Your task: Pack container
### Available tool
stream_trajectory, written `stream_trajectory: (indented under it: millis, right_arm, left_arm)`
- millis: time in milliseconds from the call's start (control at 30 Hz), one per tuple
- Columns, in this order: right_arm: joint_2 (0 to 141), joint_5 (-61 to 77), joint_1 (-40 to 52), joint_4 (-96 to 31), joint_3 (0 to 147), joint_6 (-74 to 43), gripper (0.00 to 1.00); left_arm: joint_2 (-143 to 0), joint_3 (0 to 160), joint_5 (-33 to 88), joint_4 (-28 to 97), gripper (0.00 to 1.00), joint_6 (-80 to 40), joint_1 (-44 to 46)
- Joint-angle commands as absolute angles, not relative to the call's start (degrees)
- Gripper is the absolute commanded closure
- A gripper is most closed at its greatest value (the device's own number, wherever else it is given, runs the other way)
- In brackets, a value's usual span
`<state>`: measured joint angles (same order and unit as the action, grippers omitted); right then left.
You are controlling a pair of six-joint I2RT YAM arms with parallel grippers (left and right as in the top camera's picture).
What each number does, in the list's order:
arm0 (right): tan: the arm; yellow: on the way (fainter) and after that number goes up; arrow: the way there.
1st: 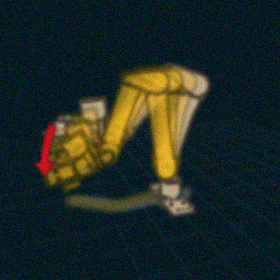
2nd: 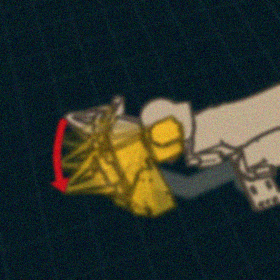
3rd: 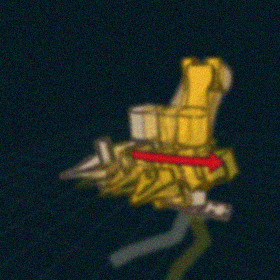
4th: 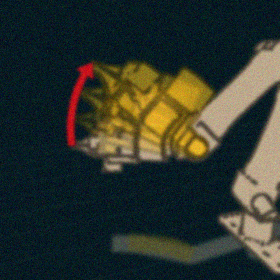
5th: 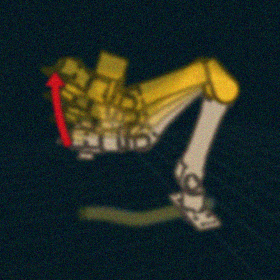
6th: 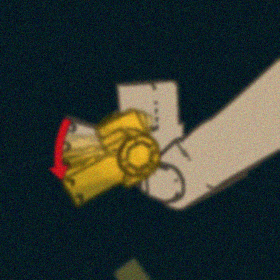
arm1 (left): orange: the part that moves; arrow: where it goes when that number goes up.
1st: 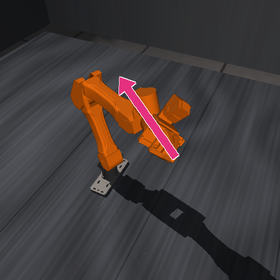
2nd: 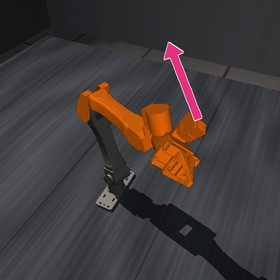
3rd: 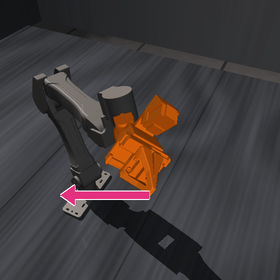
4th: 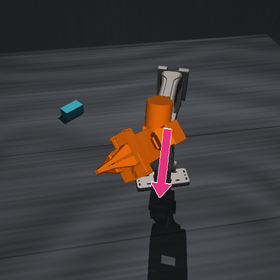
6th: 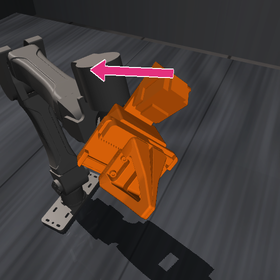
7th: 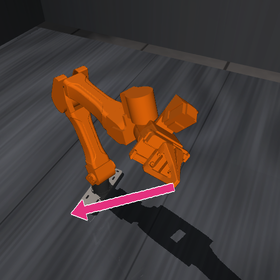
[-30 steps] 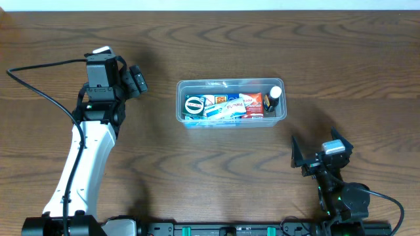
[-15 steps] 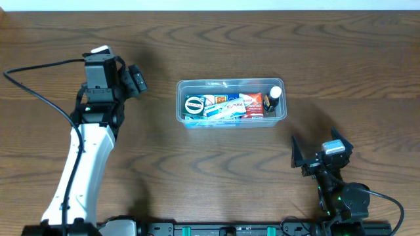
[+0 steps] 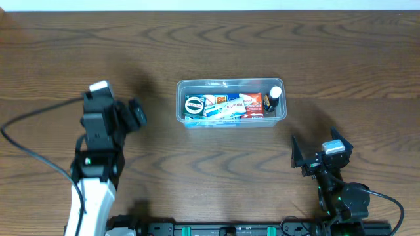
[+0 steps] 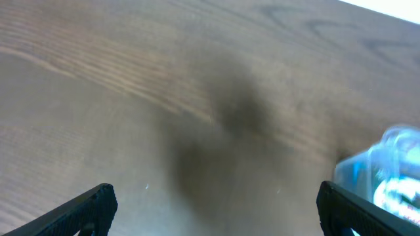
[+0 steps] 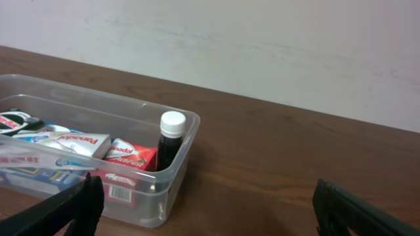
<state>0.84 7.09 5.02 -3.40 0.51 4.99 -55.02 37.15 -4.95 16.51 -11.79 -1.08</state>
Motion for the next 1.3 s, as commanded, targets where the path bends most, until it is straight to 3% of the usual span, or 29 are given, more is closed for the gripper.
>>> stream_trajectory:
  millis: [0, 400, 633, 1267]
  right_arm:
    - [0.82, 7.53, 5.54, -3.57, 0.30, 4.78, 0.01]
    - [0.82, 7.53, 5.54, -3.57, 0.30, 4.78, 0.01]
    - [0.82, 7.53, 5.54, -3.57, 0.30, 4.78, 0.01]
    - [0.82, 7.53, 5.54, -3.57, 0.32, 4.75, 0.01]
  left_arm:
    - [-48.80, 32.36, -5.69, 16.47, 0.02, -9.41, -1.28]
    - [-27.75, 18.06, -6.04, 16.01, 0.02, -9.50, -1.28]
    - [-18.24, 9.93, -5.39, 9.06, 0.02, -9.93, -1.28]
    - [-6.55, 0.93, -5.39, -4.19, 0.02, -9.91, -1.32]
